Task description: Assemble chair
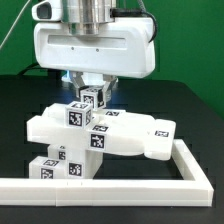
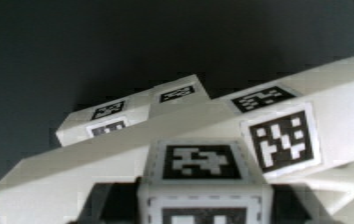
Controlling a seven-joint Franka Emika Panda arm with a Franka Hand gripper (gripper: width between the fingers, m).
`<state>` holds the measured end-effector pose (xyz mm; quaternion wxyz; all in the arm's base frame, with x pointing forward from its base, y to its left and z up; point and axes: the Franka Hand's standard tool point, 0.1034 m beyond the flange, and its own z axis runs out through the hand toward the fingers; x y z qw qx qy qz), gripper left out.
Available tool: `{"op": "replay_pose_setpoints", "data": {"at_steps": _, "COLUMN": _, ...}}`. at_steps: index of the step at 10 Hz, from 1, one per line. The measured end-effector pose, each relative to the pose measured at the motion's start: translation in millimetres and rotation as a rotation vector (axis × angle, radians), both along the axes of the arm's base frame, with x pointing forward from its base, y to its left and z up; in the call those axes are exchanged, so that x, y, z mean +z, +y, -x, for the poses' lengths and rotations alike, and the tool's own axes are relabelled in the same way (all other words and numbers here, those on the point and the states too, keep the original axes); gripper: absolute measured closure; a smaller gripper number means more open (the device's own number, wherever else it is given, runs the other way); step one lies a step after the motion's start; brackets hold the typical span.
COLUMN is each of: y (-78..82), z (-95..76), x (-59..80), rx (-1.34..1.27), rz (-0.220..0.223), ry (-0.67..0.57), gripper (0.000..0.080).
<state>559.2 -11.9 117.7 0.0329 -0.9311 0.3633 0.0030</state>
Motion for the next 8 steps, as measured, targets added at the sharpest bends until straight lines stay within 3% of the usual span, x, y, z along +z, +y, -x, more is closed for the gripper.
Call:
{"op": "replay_pose_setpoints", "data": {"at_steps": 3, "y": 1.7, "z": -0.9, "x": -0.6, "rx": -0.447, "rz": -0.038, "ry": 0.022, "gripper": 0.0515}}
{"op": "replay_pose_setpoints", "data": {"at_steps": 5, "y": 2.5, "z": -2.5, "x": -0.4, "rx": -0.524, "rz": -0.053, "ry": 0.017, "gripper": 0.0515}}
{"op": "replay_pose_setpoints", "data": {"at_steps": 6, "y": 2.5, "z": -2.4, "x": -0.6, "rx": -0.501, "rz": -0.052, "ry": 0.015, "gripper": 0.0443}}
{"op": "replay_pose_setpoints", "data": {"at_steps": 7, "y": 2.6, "z": -2.3, "x": -0.7, "rx": -0.424, "rz": -0.045, "ry": 0.009, "gripper": 0.0232}}
{"op": "replay_pose_setpoints", "data": {"at_steps": 8, "y": 4.1, "z": -2.2, "x": -0.8, "rx": -0.327, "rz": -0.039, "ry": 0.003, "gripper": 0.0232}}
